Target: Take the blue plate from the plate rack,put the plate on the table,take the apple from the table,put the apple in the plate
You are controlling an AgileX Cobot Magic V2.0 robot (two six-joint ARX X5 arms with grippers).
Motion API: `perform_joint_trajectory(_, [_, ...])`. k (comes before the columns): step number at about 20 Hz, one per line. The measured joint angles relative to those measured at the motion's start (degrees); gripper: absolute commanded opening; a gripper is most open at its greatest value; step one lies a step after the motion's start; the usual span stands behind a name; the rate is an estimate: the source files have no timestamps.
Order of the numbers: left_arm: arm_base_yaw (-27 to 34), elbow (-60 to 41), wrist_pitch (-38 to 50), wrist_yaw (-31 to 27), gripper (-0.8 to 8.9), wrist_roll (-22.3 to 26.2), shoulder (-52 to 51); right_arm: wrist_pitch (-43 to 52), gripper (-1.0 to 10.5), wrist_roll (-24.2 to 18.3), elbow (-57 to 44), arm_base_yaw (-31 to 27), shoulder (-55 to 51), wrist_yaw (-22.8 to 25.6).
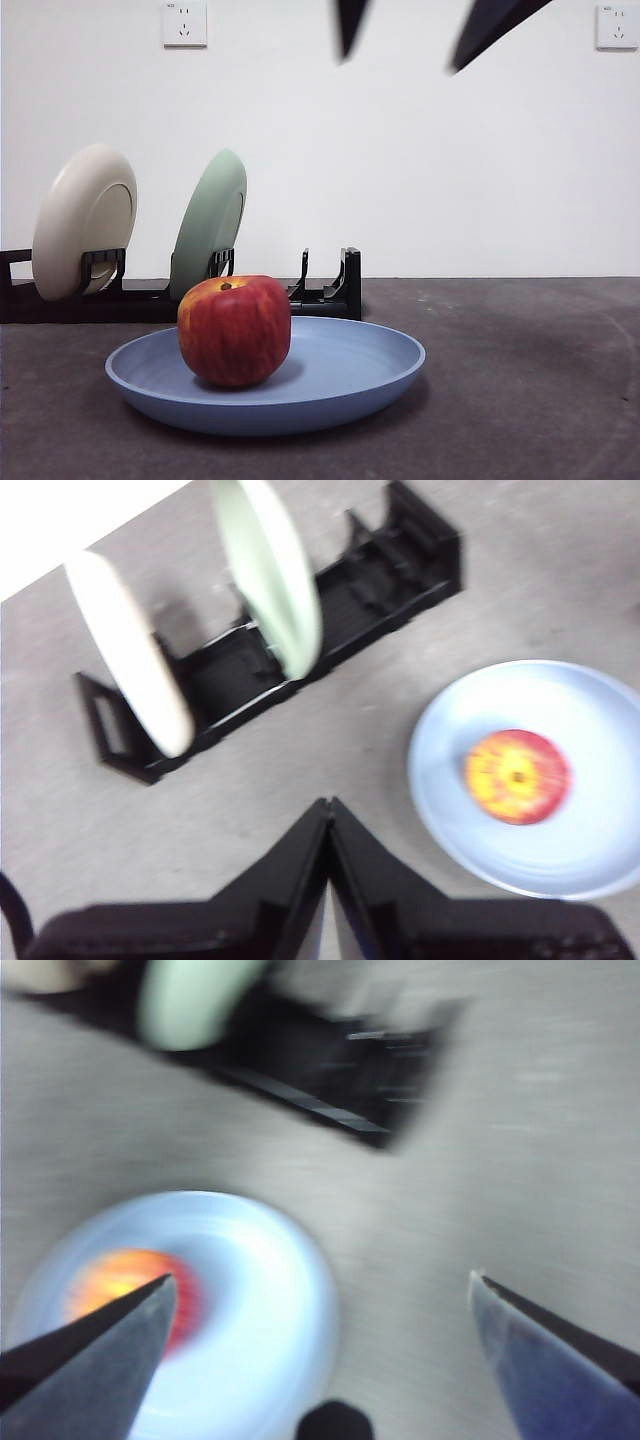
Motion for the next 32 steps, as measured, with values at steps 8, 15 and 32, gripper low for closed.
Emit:
perform_joint_trajectory(8, [11.3,0.0,0.4,3.3,-0.05,3.7,0.3,-18.9,0.0,3.8,0.0,0.0,-14.3,13.2])
perform_joint_trajectory(15, [12.9,0.0,0.4,3.0,-0.04,3.9,-0.5,-25.9,0.0,10.6,0.0,0.0,-16.2,19.0])
perform_joint_trajectory(32, [32.6,-24.5,53.7,38.5,-0.04,22.4,-9.9,-25.9,0.0,11.1,0.0,0.0,-16.2,19.0])
